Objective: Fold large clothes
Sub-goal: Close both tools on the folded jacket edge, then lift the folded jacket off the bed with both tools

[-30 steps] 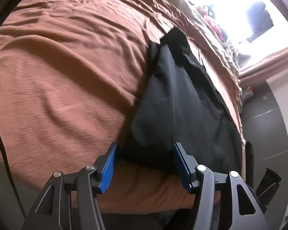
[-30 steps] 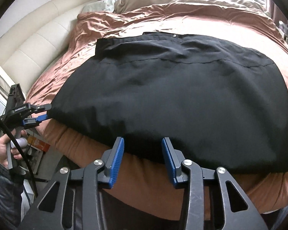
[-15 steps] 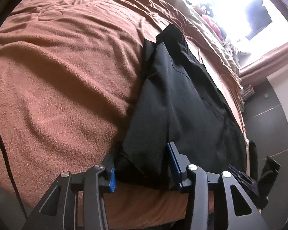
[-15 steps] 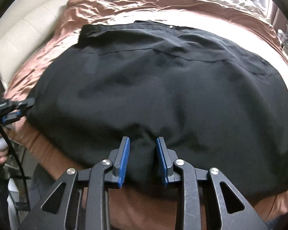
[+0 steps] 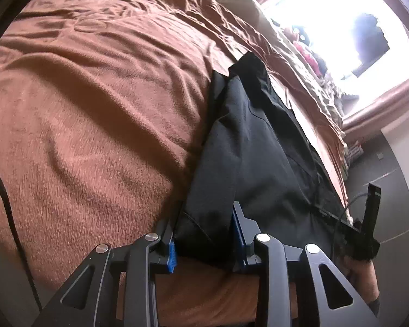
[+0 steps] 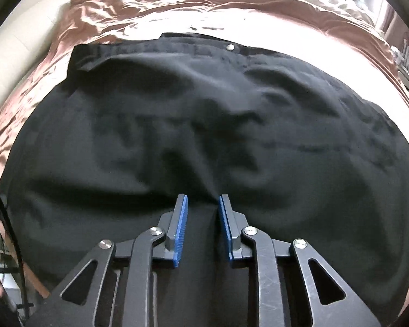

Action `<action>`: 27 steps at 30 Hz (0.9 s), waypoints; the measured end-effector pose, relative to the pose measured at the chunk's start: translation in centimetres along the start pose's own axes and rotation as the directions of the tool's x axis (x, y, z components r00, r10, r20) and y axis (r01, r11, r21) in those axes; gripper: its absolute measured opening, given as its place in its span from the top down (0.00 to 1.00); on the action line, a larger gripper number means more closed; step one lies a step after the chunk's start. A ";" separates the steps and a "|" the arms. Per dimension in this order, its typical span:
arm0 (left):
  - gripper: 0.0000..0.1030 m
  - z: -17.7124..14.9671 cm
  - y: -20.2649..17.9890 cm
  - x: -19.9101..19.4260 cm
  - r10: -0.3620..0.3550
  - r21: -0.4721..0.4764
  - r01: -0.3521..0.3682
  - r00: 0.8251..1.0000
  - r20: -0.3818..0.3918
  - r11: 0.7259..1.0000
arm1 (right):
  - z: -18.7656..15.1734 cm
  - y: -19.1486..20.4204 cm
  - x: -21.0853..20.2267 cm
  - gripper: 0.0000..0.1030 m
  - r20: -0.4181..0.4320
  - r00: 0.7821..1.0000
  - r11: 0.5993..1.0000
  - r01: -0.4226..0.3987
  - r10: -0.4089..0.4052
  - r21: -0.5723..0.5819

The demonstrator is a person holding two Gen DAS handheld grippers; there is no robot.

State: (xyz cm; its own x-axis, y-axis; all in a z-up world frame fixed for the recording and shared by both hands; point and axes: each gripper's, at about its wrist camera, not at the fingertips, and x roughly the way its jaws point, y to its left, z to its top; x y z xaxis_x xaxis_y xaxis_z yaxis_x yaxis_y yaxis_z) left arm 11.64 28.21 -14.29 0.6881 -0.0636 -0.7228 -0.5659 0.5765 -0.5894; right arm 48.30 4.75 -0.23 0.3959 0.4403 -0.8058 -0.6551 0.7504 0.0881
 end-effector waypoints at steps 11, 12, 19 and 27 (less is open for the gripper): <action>0.67 0.0 0.4 0.8 0.010 -0.057 -0.010 1.000 -0.004 0.998 | 6.6 -1.3 4.9 0.84 0.000 0.999 0.997 0.037 -0.037 0.066; 0.67 0.0 0.5 0.9 0.008 -0.062 -0.008 1.000 -0.005 0.998 | 6.9 -1.2 5.1 0.84 0.005 0.999 0.997 0.042 -0.042 0.064; 0.69 0.0 0.8 1.4 0.004 -0.081 -0.005 1.000 -0.006 0.997 | 8.5 -0.5 5.7 0.84 0.015 0.998 0.998 0.057 -0.058 0.040; 0.82 0.5 -0.1 -0.8 -0.083 -0.062 0.085 0.996 0.030 0.994 | 3.0 -1.1 -0.1 0.84 0.081 0.995 0.997 -0.065 0.062 0.036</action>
State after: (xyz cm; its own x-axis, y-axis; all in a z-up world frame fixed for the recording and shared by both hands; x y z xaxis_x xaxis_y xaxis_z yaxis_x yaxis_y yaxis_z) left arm 11.36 28.64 -13.49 0.7460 -0.0868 -0.6603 -0.5327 0.5172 -0.6699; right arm 50.89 5.40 1.58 0.4051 0.5242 -0.7490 -0.6561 0.7373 0.1612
